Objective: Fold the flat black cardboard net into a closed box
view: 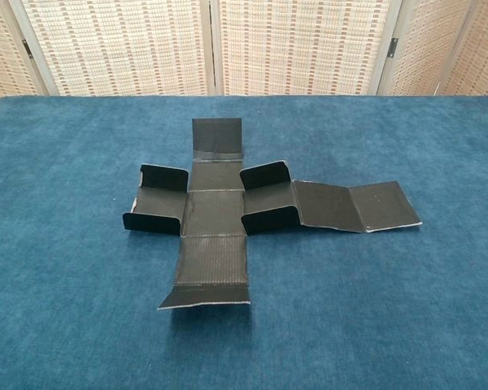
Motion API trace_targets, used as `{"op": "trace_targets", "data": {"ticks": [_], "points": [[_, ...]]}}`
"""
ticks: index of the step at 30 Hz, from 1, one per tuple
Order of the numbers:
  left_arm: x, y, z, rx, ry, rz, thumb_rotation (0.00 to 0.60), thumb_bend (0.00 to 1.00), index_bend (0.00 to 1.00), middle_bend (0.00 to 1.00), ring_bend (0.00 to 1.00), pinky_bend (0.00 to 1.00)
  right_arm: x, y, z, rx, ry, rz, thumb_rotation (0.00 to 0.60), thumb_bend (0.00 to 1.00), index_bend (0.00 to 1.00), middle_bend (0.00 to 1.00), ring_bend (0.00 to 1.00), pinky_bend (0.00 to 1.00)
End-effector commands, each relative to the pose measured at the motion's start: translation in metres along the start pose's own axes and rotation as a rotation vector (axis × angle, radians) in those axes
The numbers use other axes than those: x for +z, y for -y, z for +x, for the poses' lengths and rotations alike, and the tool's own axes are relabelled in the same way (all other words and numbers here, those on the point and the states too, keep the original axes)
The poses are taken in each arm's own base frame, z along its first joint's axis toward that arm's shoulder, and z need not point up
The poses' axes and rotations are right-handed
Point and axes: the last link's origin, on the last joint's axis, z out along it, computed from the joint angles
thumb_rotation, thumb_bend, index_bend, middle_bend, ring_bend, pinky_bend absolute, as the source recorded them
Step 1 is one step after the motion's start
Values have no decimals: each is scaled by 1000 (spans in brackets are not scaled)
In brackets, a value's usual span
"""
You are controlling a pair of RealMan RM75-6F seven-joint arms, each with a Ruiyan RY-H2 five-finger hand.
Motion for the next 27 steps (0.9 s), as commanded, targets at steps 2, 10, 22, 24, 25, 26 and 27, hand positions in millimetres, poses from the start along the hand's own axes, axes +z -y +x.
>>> {"op": "trace_targets", "data": {"ticks": [2, 10, 22, 24, 25, 26, 27], "points": [[5, 3, -7, 2, 22, 19, 600, 281, 102, 120, 138, 183, 2, 1, -3, 5, 10, -2, 600, 202, 39, 208, 100, 277], [5, 1, -6, -8, 12, 12, 600, 280, 101, 120, 138, 184, 4, 6, -4, 27, 24, 13, 600, 201, 39, 208, 100, 278], [4, -2, -2, -24, -12, -11, 600, 281, 108, 121, 138, 184, 15, 33, 2, 116, 70, 79, 600, 202, 39, 208, 294, 558], [4, -4, -2, -27, -17, -20, 600, 281, 108, 121, 138, 184, 22, 43, 2, 122, 88, 98, 600, 202, 39, 205, 397, 701], [4, -5, -1, -30, -22, -29, 600, 280, 108, 121, 138, 184, 27, 51, 2, 124, 104, 112, 600, 202, 39, 204, 457, 778], [5, -6, -1, -30, -26, -36, 600, 280, 108, 121, 138, 184, 31, 56, 2, 126, 118, 120, 600, 201, 39, 201, 502, 829], [5, -7, 0, -30, -30, -42, 600, 281, 108, 121, 138, 184, 36, 62, 1, 127, 133, 127, 600, 201, 39, 197, 551, 871]]}}
